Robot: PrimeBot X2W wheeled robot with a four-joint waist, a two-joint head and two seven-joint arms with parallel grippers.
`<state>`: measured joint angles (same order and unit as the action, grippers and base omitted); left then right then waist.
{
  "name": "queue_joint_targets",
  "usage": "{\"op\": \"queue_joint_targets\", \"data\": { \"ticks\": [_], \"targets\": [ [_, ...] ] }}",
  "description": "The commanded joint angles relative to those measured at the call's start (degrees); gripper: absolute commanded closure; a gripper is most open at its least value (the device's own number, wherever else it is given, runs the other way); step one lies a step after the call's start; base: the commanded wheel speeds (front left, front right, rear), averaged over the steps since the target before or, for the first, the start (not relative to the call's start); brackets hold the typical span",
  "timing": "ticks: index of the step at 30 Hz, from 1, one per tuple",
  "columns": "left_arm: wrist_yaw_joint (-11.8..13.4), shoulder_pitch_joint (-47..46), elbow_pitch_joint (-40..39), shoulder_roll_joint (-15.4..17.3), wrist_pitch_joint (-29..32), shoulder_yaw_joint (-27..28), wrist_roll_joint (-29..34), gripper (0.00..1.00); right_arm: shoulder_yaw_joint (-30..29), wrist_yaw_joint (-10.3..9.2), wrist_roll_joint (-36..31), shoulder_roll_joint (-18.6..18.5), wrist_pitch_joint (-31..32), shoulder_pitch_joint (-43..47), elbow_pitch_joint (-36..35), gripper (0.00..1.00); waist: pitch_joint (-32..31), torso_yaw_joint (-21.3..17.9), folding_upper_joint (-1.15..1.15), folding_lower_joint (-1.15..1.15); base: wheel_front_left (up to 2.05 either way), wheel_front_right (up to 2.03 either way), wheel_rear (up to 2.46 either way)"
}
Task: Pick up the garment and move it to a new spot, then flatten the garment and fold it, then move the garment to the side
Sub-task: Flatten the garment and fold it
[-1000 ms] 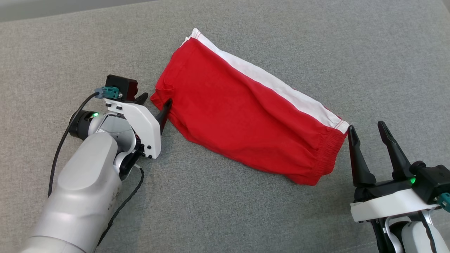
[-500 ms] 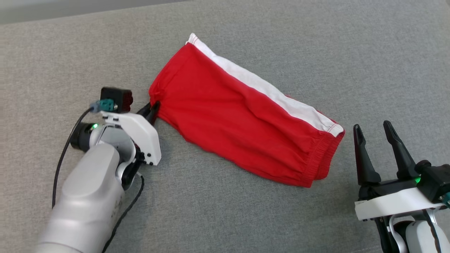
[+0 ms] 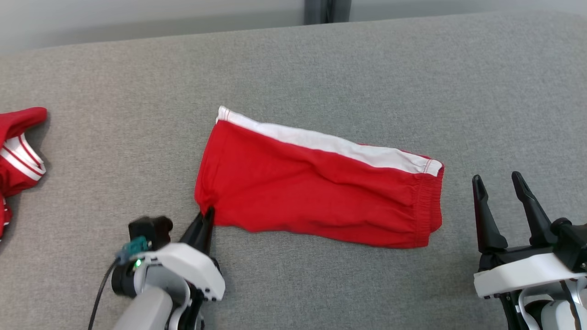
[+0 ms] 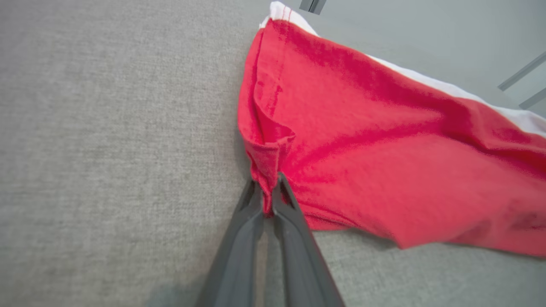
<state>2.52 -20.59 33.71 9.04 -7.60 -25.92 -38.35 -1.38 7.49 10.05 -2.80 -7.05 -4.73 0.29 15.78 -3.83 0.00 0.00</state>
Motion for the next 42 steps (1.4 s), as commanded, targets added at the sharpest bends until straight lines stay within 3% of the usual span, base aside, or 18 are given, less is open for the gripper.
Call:
{"op": "queue_joint_targets", "data": {
  "ticks": [1, 12, 13, 14, 15, 27, 35, 42],
  "targets": [
    [1.55, 3.71, -2.36, 0.69, 0.75, 0.24, -0.62, 1.00, -0.35, 0.01, -0.28, -0.26, 0.45, 0.66, -0.40, 0.00, -1.00, 0.80, 0.00, 0.00, 0.00, 0.00, 0.00],
    [9.09, 16.66, -20.33, 2.33, 4.81, 1.09, -2.73, 1.00, -0.84, 0.01, -0.42, -0.26, 2.20, 1.60, -1.02, 0.00, -2.52, 0.91, 0.00, 0.00, 0.00, 0.00, 0.00],
    [9.32, 17.14, -21.30, 2.33, 4.78, 1.24, -2.77, 0.73, -0.85, 0.01, -0.41, -0.26, 2.28, 1.52, -1.03, 0.00, -2.55, 0.89, 0.00, 0.00, 0.00, 0.00, 0.00],
    [9.32, 17.14, -21.30, 2.33, 4.78, 1.24, -2.77, 0.73, -0.85, 0.01, -0.41, -0.26, 2.28, 1.52, -1.03, 0.00, -2.55, 0.89, 0.00, 0.00, 0.00, 0.00, 0.00],
    [9.69, 17.59, -22.19, 2.48, 4.28, 1.52, -2.66, 0.00, -0.76, 0.01, -0.58, -0.26, 2.31, 1.39, -1.09, 0.00, -2.58, 0.87, 0.00, 0.00, 0.00, 0.00, 0.00],
    [15.15, 15.34, -30.70, 6.79, -6.69, 7.02, 6.86, 0.00, -0.30, 0.01, -4.07, -0.27, 3.45, 0.74, -1.74, 0.00, -5.37, 2.10, 0.00, 0.00, 0.00, 0.00, 0.00],
    [14.36, 17.18, -32.23, 10.36, -7.50, 10.50, 9.42, 0.00, 0.04, 0.01, -5.36, -0.38, 4.38, 2.93, -1.85, 0.00, -8.88, 2.71, 0.00, 0.00, 0.00, 0.00, 0.00],
    [14.51, 22.28, -32.87, 13.22, -6.17, 10.18, 9.85, 0.00, 0.25, 0.01, -5.71, -0.35, 5.03, 5.56, -1.93, 0.00, -12.07, 2.62, 0.00, 0.00, 0.00, 0.00, 0.00]
  ]
}}
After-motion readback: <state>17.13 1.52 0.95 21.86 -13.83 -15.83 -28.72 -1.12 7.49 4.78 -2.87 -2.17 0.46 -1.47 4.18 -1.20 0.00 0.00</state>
